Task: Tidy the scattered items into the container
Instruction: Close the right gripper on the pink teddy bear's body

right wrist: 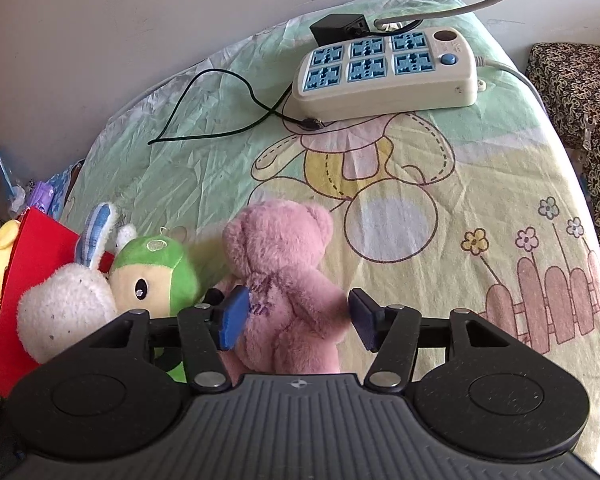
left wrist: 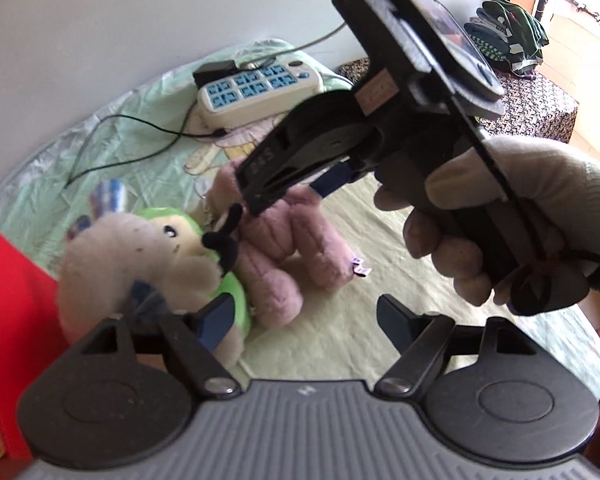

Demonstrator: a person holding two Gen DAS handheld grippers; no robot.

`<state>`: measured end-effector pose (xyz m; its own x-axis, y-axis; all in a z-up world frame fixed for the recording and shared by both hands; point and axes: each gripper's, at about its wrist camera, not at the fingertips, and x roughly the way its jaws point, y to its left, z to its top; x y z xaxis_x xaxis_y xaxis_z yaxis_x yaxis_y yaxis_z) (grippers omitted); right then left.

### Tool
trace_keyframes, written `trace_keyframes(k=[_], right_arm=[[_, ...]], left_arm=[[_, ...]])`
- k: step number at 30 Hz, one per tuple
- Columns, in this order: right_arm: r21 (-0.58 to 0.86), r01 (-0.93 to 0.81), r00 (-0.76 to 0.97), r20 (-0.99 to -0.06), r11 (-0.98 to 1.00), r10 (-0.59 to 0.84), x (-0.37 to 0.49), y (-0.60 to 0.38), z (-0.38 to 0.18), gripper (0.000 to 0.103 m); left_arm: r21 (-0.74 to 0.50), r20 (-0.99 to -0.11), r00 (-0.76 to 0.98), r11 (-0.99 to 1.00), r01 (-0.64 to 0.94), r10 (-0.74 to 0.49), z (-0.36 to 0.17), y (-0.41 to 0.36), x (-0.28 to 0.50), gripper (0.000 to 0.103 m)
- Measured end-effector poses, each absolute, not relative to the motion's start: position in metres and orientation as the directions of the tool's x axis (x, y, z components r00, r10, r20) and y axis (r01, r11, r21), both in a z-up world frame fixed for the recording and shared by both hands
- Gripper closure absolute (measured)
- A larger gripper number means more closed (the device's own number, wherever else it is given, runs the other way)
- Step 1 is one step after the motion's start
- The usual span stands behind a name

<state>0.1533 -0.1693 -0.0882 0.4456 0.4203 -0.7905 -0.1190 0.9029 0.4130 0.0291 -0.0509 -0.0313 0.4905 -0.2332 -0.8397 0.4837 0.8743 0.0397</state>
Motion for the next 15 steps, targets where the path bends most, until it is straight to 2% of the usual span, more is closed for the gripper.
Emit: trace_keyframes(k=[3, 5, 9, 11, 12, 15], right_arm=[[0.43, -0.13, 0.425, -0.79, 0.893, 0.442, 0.16, -0.169, -0.092, 0.041], [0.442, -0.141, 0.41, -0.788, 0.886, 0.459, 0.163, -0.167, -0.094, 0.041], [0.443, -0.176, 0.403, -0.783, 0.879, 0.475, 0.164, -0.165, -0.094, 0.043], [0.451, -0.179, 0.402, -0.778, 0.874, 0.483, 0.163, -0.167, -0.094, 0.046], [0.459, -0.175, 0.401, -0.775, 0.871, 0.489, 0.163, -0.169, -0.094, 0.047], [0.481, -0.168, 0.409, -0.76, 0.86, 0.505, 0.161, -0.176, -0.09, 0.058]], left_arm=[[0.049, -0.84, 0.486, 0.859, 0.509, -0.24, -0.041, -0.061, 0.037, 0.026], [0.074, -0.839, 0.493, 0.85, 0.522, -0.231, -0.047, -0.068, 0.041, 0.025], [0.048, -0.852, 0.464, 0.846, 0.531, -0.244, -0.057, -0.07, 0.05, 0.019], [0.043, -0.848, 0.465, 0.843, 0.537, -0.253, -0.058, -0.069, 0.051, 0.017], [0.046, -0.847, 0.467, 0.841, 0.538, -0.253, -0.059, -0.068, 0.051, 0.021], [0.034, -0.846, 0.464, 0.842, 0.538, -0.262, -0.06, -0.064, 0.056, 0.022]])
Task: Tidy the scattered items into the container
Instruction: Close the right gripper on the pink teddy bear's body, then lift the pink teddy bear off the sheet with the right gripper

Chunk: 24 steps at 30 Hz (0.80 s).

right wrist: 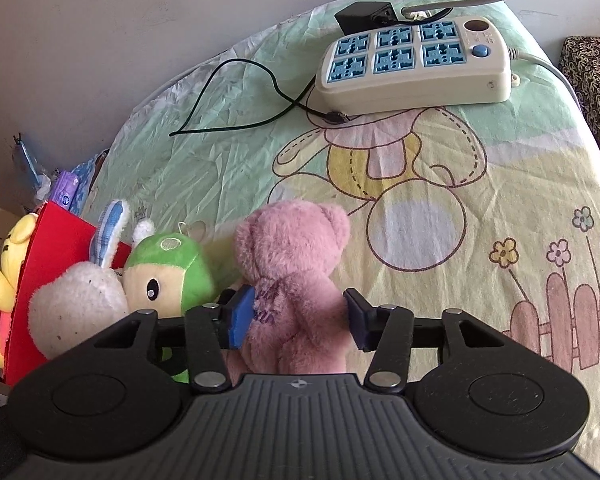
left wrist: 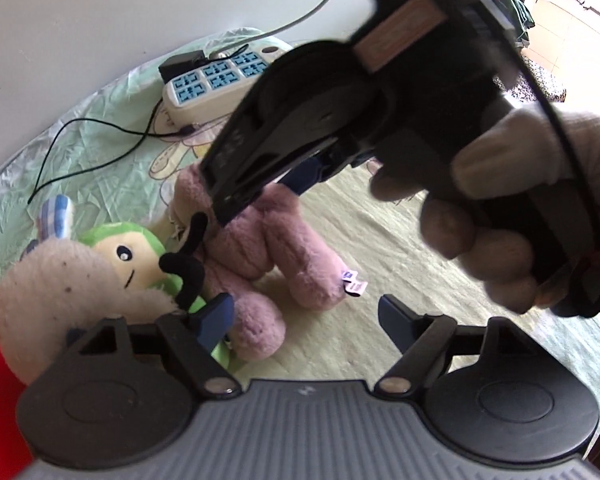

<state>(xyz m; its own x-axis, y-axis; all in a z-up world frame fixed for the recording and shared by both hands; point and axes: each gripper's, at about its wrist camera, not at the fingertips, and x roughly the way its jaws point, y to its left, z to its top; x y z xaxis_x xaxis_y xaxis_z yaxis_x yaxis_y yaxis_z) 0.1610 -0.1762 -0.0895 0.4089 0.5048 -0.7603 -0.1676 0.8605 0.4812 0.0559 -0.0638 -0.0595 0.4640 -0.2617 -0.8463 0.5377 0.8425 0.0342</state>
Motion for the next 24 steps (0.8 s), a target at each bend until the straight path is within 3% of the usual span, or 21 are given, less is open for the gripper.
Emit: trace_keyframes(k=[3, 6, 11, 20, 24], right_arm=[[0.488, -0.151, 0.42, -0.756, 0.859, 0.503, 0.159, -0.187, -0.088, 0.075], [0.483, -0.126, 0.423, -0.764, 0.866, 0.488, 0.157, -0.198, -0.092, 0.076], [0.534, -0.102, 0.415, -0.744, 0.839, 0.524, 0.158, -0.205, -0.095, 0.071], [0.623, -0.073, 0.363, -0.711, 0.779, 0.603, 0.174, -0.197, -0.11, 0.052], [0.646, -0.082, 0.348, -0.695, 0.759, 0.629, 0.172, -0.194, -0.111, 0.057]], left_arm=[[0.001, -0.839, 0.459, 0.843, 0.538, -0.292, -0.057, -0.06, 0.061, 0.022], [-0.013, -0.834, 0.464, 0.852, 0.524, -0.298, -0.058, -0.059, 0.07, 0.022], [-0.011, -0.845, 0.451, 0.854, 0.521, -0.286, -0.068, -0.062, 0.084, 0.025], [0.001, -0.852, 0.437, 0.835, 0.551, -0.288, -0.08, -0.071, 0.085, 0.023], [-0.016, -0.85, 0.439, 0.846, 0.533, -0.292, -0.081, -0.068, 0.089, 0.022]])
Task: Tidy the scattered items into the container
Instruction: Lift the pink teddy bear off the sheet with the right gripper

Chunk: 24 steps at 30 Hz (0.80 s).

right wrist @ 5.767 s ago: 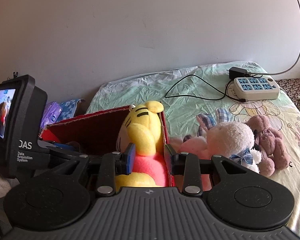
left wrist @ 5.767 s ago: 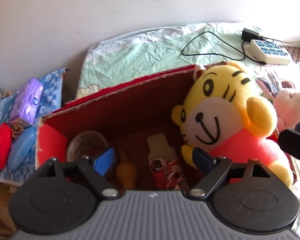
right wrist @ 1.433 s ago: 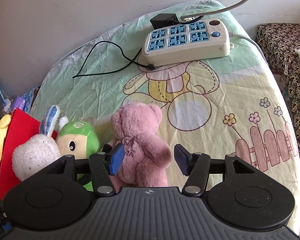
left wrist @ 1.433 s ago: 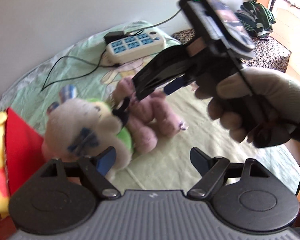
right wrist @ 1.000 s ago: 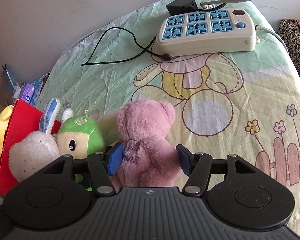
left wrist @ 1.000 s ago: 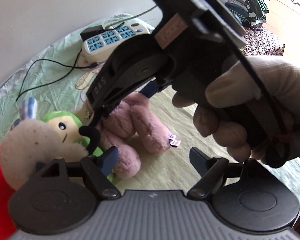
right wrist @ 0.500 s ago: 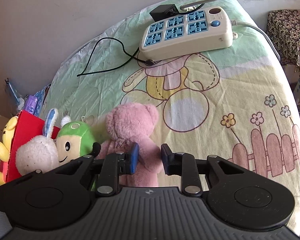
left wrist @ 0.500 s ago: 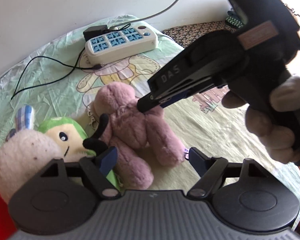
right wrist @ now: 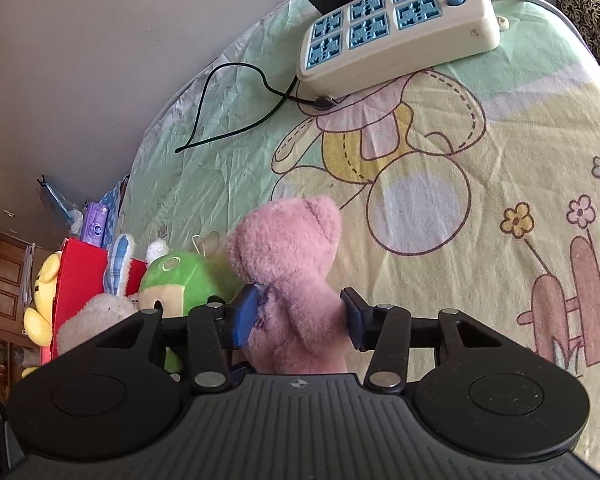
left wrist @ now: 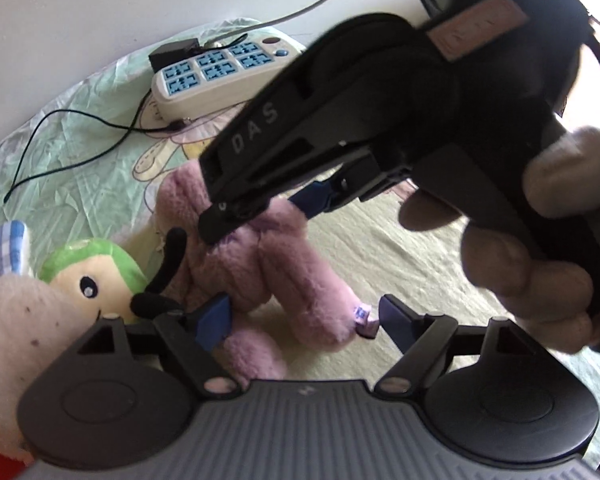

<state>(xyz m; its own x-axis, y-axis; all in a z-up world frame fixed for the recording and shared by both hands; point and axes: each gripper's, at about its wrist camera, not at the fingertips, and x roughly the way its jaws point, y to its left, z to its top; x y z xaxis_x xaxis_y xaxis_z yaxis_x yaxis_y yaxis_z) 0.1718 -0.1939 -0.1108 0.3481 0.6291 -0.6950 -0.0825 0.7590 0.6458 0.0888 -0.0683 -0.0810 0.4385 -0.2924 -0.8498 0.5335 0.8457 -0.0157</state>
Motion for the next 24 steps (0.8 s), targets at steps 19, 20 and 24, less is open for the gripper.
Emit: trace_keyframes(k=[19, 20, 24], right_arm=[[0.589, -0.032, 0.414, -0.727, 0.807, 0.548, 0.144, -0.235, -0.099, 0.069], [0.597, -0.027, 0.418, -0.722, 0.802, 0.551, 0.144, -0.235, -0.101, 0.065], [0.621, -0.029, 0.426, -0.701, 0.783, 0.572, 0.149, -0.229, -0.105, 0.057]], left_arm=[[-0.08, -0.836, 0.412, 0.823, 0.562, -0.362, -0.083, -0.079, 0.091, 0.016], [-0.069, -0.836, 0.419, 0.825, 0.56, -0.354, -0.083, -0.079, 0.092, 0.016], [0.01, -0.838, 0.453, 0.822, 0.57, -0.304, -0.085, -0.084, 0.09, 0.014]])
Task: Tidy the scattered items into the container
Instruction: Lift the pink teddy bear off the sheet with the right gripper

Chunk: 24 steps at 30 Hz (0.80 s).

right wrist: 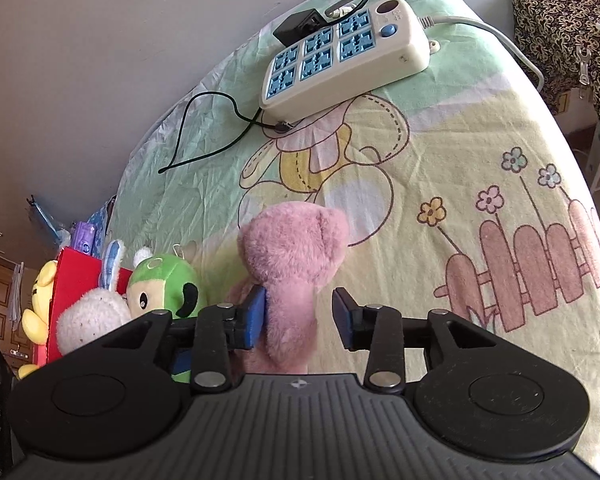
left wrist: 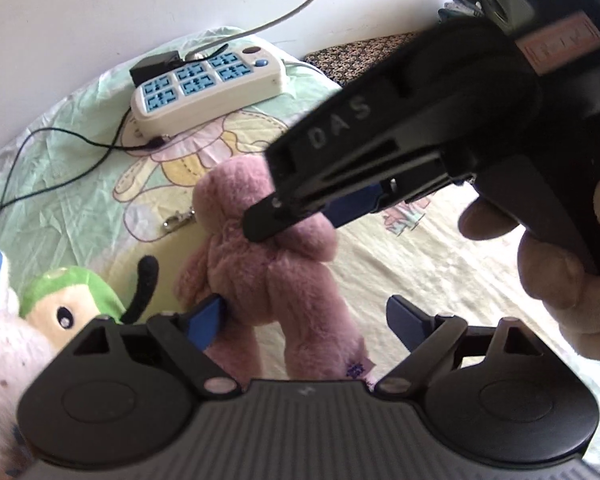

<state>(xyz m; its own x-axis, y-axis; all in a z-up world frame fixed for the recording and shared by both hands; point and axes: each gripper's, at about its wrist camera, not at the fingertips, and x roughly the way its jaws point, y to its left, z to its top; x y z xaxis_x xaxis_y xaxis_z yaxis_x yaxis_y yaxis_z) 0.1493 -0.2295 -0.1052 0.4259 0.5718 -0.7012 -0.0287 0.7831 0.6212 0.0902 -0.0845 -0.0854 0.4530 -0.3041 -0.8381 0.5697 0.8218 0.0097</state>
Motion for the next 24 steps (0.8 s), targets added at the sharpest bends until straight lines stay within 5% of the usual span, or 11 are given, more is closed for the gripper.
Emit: trace_keyframes(k=[3, 8, 24], right_arm=[[0.626, -0.032, 0.415, -0.701, 0.78, 0.58, 0.154, -0.223, -0.109, 0.052], [0.621, -0.051, 0.395, -0.707, 0.782, 0.587, 0.157, -0.206, -0.115, 0.058], [0.552, -0.092, 0.507, -0.69, 0.829, 0.516, 0.114, -0.216, -0.065, 0.07]], left_arm=[[0.019, -0.838, 0.454, 0.816, 0.578, -0.302, -0.086, -0.086, 0.09, 0.009], [0.068, -0.84, 0.48, 0.827, 0.559, -0.255, -0.095, -0.086, 0.095, 0.01], [-0.022, -0.784, 0.494, 0.811, 0.585, -0.377, -0.055, -0.084, 0.062, 0.033]])
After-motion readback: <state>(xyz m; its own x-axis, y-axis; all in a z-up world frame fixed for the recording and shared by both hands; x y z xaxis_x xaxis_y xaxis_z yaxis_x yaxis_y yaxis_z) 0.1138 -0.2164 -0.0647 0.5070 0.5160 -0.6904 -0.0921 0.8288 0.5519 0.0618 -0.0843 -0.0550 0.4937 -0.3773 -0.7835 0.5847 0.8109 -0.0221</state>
